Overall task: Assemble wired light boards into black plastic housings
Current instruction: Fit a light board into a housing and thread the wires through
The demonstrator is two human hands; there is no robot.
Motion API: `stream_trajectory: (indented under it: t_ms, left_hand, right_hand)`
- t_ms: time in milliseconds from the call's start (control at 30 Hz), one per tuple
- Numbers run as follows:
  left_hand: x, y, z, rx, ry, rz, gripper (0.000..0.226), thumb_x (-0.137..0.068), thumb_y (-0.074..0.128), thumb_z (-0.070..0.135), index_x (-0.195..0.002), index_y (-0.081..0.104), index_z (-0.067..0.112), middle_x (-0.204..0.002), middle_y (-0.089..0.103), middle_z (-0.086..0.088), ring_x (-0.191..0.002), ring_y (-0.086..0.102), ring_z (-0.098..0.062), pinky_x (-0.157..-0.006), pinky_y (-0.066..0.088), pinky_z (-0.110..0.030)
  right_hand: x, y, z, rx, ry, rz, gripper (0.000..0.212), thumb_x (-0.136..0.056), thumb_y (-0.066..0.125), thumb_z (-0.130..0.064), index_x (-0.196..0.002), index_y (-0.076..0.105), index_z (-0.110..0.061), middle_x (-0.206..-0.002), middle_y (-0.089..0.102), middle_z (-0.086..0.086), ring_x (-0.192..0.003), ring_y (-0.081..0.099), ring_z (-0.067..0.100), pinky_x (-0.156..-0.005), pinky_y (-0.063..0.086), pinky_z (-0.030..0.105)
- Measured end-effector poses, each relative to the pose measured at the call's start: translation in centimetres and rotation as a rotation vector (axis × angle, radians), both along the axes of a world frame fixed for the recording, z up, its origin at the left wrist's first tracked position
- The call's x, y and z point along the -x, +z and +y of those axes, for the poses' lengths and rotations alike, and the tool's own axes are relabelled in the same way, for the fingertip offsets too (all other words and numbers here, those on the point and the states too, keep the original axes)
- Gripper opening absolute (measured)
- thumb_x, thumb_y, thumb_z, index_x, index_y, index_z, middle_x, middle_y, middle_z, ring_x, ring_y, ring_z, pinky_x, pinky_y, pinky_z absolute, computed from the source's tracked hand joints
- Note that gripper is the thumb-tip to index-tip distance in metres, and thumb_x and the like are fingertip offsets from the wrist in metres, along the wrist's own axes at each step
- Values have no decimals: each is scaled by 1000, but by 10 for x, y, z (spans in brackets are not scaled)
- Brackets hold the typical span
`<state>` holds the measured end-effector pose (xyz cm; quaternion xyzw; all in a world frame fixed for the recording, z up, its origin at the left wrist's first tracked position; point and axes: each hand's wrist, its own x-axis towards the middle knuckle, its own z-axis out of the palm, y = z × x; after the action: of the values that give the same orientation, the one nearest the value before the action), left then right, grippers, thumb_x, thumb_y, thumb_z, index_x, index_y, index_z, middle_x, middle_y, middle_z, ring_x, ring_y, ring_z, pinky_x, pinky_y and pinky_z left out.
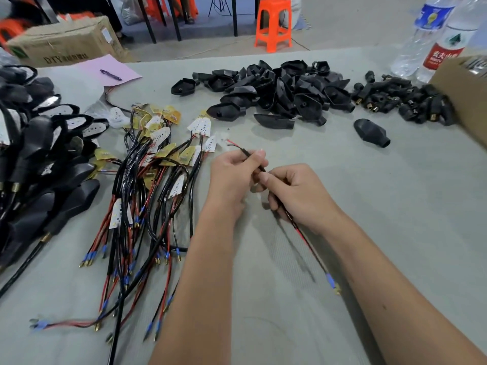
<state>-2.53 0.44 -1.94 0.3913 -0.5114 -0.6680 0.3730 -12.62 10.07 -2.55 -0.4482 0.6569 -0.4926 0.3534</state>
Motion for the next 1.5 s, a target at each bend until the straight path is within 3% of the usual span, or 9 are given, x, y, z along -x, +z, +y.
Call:
stream_trajectory:
  t_ms: [233, 400, 500, 667, 833, 967, 1100, 1300, 1500]
  left_hand:
    - [-9, -8, -16, -29, 430, 71, 15, -88, 81, 12, -79, 73, 2, -73, 72, -3, -58, 65, -4, -65, 55, -19]
    - [-3, -7, -5, -35, 162, 31, 9, -87, 76, -1, -92, 71, -7, -75, 76, -6, -65, 72, -17, -62, 58, -23]
    - [-6, -2, -8, -79, 228, 83, 7, -91, 72, -2, -93, 70, -8, -76, 75, -8, -68, 72, -20, -62, 58, -20]
    - [-11, -3, -13, -129, 254, 156, 13, -96, 68, 4, -84, 68, 1, -72, 74, -6, -70, 70, -21, -62, 57, -19]
    - [-5, -6, -9, 23, 194, -20, 21, -101, 64, 17, -85, 71, 5, -67, 73, -2, -53, 63, -14, -49, 47, -18]
    - [1, -7, -2, 125, 15, -117, 19, -96, 70, 23, -84, 75, 9, -70, 76, -2, -55, 63, -10, -51, 47, -18]
    - [15, -10, 9, 228, -31, -83, 26, -95, 72, 26, -81, 75, 4, -72, 74, -4, -46, 54, -19, -43, 44, -26]
    - [34, -20, -8, 539, 221, -418, 23, -103, 52, 20, -104, 73, 11, -96, 73, -8, -98, 67, -30, -89, 52, -44]
    - [81, -3, -37, 759, -69, -899, 47, -106, 40, 45, -152, 43, 35, -133, 55, -20, -125, 49, -37, -104, 39, -43]
  right_hand:
    - [25, 15, 19, -315, 321, -55, 45, -96, 70, -45, -79, 71, -3, -57, 64, 9, -37, 55, 15, -34, 36, 18]
    - [19, 10, 12, -220, 199, 41, 42, -90, 75, -48, -80, 71, -8, -55, 53, 5, -42, 47, 18, -36, 35, 22]
    - [24, 14, 18, -227, 285, 62, 53, -80, 76, -60, -94, 71, -10, -58, 49, 5, -49, 43, 20, -36, 35, 24]
    - [43, 18, 29, -198, 338, 5, 36, -101, 59, -45, -86, 81, -20, -46, 40, 1, -44, 40, 14, -37, 35, 20]
    - [44, 23, 36, -327, 535, -61, 44, -95, 60, -54, -90, 80, -14, -60, 64, 11, -41, 55, 16, -40, 41, 20]
    - [38, 19, 25, -195, 261, -175, 55, -92, 58, -57, -97, 72, -3, -86, 72, 26, -56, 65, 25, -40, 48, 25]
    - [28, 12, 17, -103, 199, -77, 30, -102, 65, -27, -79, 74, -10, -75, 72, 17, -52, 65, 20, -36, 40, 21]
    - [31, 8, 12, -11, -111, -206, 29, -109, 50, -23, -88, 62, -8, -55, 62, 8, -33, 48, 15, -31, 25, 17]
    - [31, 9, 10, 0, -253, -339, 14, -104, 58, -23, -95, 64, -14, -58, 58, -1, -41, 45, 9, -36, 29, 18]
